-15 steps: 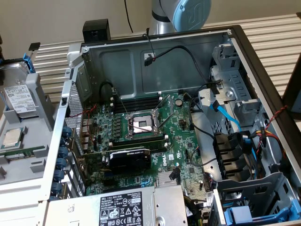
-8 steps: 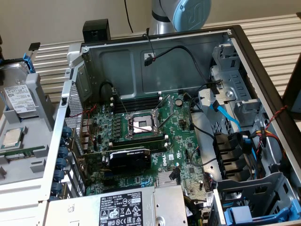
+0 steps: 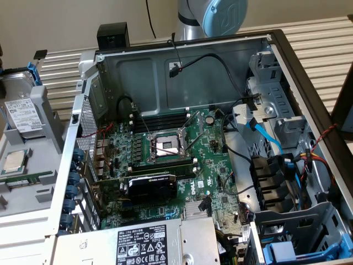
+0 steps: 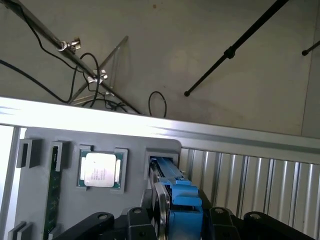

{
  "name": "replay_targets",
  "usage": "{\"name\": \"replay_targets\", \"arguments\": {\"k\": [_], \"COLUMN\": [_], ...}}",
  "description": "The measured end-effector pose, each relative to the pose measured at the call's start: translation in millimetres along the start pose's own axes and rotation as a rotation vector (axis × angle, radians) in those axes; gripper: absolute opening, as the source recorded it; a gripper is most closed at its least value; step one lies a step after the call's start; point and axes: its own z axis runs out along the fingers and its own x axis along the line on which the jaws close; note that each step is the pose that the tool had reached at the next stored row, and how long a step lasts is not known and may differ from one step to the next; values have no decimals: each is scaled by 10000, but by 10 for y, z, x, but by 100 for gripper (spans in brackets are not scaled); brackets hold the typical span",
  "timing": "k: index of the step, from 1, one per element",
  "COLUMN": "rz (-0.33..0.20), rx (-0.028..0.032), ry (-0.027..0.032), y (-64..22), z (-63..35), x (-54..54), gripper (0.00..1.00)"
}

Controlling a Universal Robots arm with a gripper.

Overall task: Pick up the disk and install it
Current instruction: 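Pick up the disk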

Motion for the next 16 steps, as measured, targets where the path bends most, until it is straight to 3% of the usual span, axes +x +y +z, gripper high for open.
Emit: {"name": "replay_targets", "arguments": {"k": [8, 16], "rz": [1, 6], "rx": [-2, -14], "ry": [22, 136], "y": [-9, -15], "z": [14, 21], "x": [2, 3], "gripper": [44, 44]}}
